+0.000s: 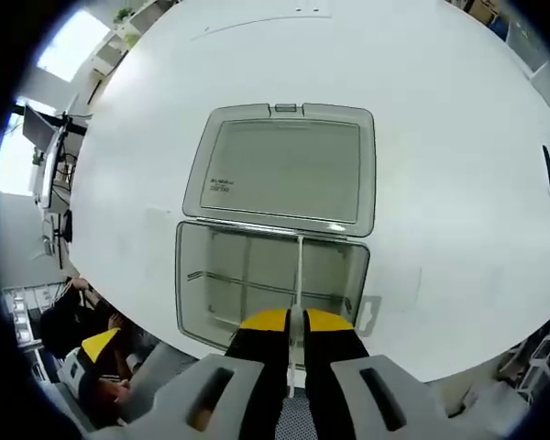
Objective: Insert the divider into the dual guide fixture by aligning both edges with the guide slots and pushing it downward to the bottom, including one-sided entry, uneven engagement, binding, and posture correction.
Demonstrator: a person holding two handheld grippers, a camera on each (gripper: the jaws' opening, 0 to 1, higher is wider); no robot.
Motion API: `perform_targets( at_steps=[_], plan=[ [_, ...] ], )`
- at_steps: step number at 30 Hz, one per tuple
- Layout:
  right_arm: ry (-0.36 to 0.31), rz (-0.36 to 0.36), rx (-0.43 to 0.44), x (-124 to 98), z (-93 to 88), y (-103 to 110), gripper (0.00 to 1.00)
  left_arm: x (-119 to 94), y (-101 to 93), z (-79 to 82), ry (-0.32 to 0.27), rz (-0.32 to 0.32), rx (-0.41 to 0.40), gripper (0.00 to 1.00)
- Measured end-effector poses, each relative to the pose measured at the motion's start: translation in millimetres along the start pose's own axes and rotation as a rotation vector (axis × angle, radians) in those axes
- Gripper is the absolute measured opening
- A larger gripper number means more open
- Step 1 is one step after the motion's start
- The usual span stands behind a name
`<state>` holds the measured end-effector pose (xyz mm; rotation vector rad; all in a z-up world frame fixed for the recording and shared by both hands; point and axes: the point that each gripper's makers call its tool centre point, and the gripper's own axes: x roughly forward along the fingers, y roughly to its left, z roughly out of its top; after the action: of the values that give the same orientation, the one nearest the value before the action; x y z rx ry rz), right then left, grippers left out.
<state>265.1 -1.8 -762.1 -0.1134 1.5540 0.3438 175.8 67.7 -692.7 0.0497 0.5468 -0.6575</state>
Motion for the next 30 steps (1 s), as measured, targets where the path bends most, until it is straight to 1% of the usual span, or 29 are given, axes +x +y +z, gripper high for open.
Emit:
perform_targets(
  at_steps=[3,5,8,15,21,23,30],
  plan=[
    [0.0,-0.007,-0.017,0.6,0.9,0.7,0.0,-0.2,0.2,0.3,-0.002,0.001,-0.001,0.74],
    [-0.002,0.0,-0.001,0.7,-0.1,2.0,0.0,-0.4,0.3,0.2,-0.002,0.002,0.0,0.74],
    [0.001,-0.006,-0.014,2.5,0.9,1.5,0.0,-0.7,0.7,0.1,-0.001,0.003,-0.001,0.74],
    [0.008,-0.012,-0.006,5.3,0.1,0.2,0.0,-0.6,0.8,-0.6,0.001,0.003,0.0,0.74],
    [0.022,-0.007,0.004,8.0,-0.5,4.2,0.0,-0.2,0.4,-1.0,0.003,0.003,-0.002,0.74],
    [0.027,-0.011,-0.011,8.1,-1.1,6.2,0.0,-0.2,0.6,-1.0,0.003,0.003,-0.003,0.74],
    [0.029,-0.013,-0.011,9.4,-2.2,3.5,0.0,-0.1,1.3,-1.0,0.001,0.004,-0.007,0.74]
  ],
)
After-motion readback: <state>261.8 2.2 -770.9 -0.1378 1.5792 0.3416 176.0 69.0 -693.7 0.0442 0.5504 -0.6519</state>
